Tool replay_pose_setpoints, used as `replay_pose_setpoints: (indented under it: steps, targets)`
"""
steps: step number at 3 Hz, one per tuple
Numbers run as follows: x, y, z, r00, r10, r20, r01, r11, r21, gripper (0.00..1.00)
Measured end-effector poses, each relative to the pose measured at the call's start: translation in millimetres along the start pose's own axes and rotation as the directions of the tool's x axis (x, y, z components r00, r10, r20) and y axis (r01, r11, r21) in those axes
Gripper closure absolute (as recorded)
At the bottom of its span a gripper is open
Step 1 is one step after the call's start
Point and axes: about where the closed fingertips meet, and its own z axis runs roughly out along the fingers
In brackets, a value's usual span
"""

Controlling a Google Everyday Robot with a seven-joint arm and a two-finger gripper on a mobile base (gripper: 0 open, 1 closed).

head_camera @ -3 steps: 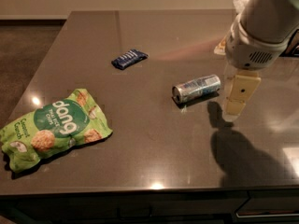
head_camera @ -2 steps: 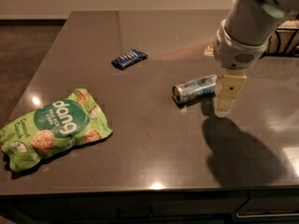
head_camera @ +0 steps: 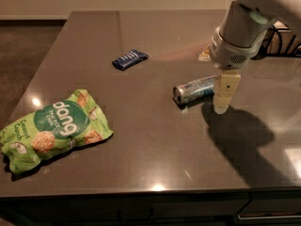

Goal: Move redbull can near green rice chip bag

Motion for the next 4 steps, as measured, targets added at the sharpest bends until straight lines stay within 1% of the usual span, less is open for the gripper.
replay_pose_setpoints:
  steps: [1, 2, 3, 4]
  targets:
    - [5, -4, 18, 0.999, -0.037, 0.003, 0.038, 0.9985, -0.04, 0.0]
    - [7, -6, 28, 0.998, -0.064, 0.002, 0.064, 0.9959, -0.064, 0.15]
    - [2, -6, 28, 0.997, -0.08, -0.001, 0.08, 0.9943, -0.071, 0.38]
    - [-10, -2, 21, 0.996, -0.093, 0.005, 0.093, 0.993, -0.073, 0.61]
